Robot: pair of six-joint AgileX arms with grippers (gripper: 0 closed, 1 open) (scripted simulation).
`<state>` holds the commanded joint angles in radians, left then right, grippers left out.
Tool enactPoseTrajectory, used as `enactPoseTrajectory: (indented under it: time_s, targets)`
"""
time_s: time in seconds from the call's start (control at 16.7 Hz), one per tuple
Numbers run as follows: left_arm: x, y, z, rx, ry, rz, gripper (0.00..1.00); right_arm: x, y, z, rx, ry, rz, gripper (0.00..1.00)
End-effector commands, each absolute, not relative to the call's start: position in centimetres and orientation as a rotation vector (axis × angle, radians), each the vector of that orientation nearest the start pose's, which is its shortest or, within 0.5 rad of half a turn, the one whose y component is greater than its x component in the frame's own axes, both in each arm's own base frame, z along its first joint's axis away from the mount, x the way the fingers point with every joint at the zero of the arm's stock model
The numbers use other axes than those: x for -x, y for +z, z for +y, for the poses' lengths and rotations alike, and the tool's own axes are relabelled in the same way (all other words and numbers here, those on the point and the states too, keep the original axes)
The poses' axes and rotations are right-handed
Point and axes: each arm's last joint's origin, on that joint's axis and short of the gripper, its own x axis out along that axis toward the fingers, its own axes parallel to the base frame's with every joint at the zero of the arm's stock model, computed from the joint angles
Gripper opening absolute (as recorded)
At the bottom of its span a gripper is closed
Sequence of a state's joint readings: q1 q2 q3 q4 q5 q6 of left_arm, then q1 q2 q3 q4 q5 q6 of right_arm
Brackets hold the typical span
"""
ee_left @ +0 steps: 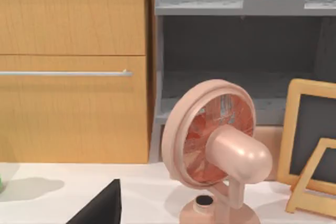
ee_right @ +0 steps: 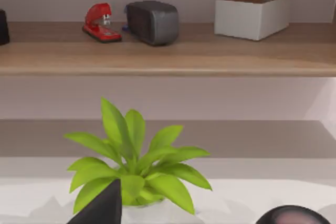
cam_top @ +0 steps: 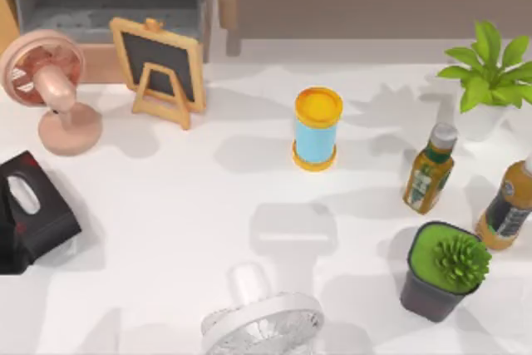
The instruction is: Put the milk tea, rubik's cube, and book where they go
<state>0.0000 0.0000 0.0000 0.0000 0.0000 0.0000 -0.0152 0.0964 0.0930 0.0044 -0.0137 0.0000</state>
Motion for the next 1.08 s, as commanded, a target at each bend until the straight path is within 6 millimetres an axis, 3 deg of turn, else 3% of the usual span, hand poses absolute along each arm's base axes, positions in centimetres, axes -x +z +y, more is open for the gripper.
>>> enactPoseTrajectory:
  time_s: [0.18, 0.6, 0.72, 0.9, 1.08]
  targets:
    - [-10.6, 16.0, -0.1, 0.0, 0.0, 0.0, 1.0, -10.6, 16.2, -0.1, 0.0, 0.0, 0.0, 1.0]
    - [-10.6, 16.3, -0.1, 0.0, 0.0, -0.005, 1.0, -10.6, 16.0, -0.1, 0.0, 0.0, 0.0, 1.0]
    - [-10.6, 17.8, -0.2, 0.002, -0.002, -0.029, 1.0, -10.6, 16.0, -0.1, 0.0, 0.0, 0.0, 1.0]
    - [-11.3, 21.8, -0.4, 0.009, -0.005, -0.08, 1.0, -10.6, 16.0, -0.1, 0.0, 0.0, 0.0, 1.0]
    - [-13.7, 26.4, -0.8, 0.017, -0.009, -0.101, 1.0, -10.6, 16.0, -0.1, 0.0, 0.0, 0.0, 1.0]
